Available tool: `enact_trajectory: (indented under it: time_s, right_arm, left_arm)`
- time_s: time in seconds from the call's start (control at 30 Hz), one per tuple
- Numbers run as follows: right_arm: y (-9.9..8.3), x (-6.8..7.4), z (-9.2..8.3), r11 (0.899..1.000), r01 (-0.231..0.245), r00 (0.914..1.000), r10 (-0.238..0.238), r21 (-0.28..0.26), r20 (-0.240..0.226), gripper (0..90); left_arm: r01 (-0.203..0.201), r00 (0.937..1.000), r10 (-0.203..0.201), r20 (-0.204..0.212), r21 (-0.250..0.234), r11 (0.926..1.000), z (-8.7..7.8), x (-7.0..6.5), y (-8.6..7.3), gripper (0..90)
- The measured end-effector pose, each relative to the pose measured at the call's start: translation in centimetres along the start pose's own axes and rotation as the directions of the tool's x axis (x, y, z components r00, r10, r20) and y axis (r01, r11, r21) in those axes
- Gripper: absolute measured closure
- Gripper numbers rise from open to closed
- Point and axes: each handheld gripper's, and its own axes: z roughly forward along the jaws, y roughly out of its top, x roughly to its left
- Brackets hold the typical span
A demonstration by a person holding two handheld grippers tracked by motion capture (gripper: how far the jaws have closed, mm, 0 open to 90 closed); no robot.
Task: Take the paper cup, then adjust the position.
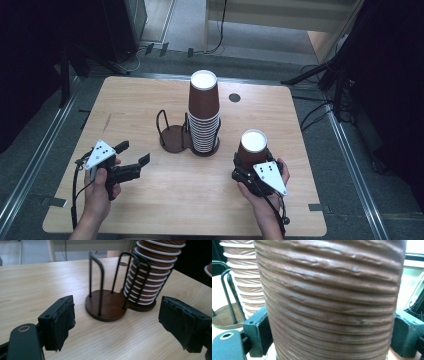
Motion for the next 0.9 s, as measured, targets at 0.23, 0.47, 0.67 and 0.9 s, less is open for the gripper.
enact_trajectory:
  time_s: [0.23,0.47,0.67,0.9]
  right_arm:
    - [-0.1,1.3,-0.4,0.999,0.03,0.9993,-0.03,-0.012,-0.024,10.2]
    - [0.1,2.6,-1.0,0.998,0.051,0.9976,-0.053,-0.031,-0.045,10.1]
    - [0.2,3.3,-1.1,0.997,0.073,0.9957,-0.075,-0.039,-0.055,10.2]
    - [0.0,4.1,-1.1,0.992,0.118,0.9912,-0.12,-0.039,-0.056,10.2]
  left_arm:
    - [-0.044,0.9974,0.042,0.058,0.022,0.9988,0.4,-1.9,0.2,13.9]
    - [-0.07,0.9929,0.066,0.099,0.034,0.997,0.8,-3.5,0.3,13.6]
    - [-0.076,0.9905,0.072,0.117,0.03,0.9966,0.8,-4.0,0.4,12.8]
    - [-0.082,0.9877,0.076,0.136,0.036,0.996,0.9,-4.6,0.6,12.9]
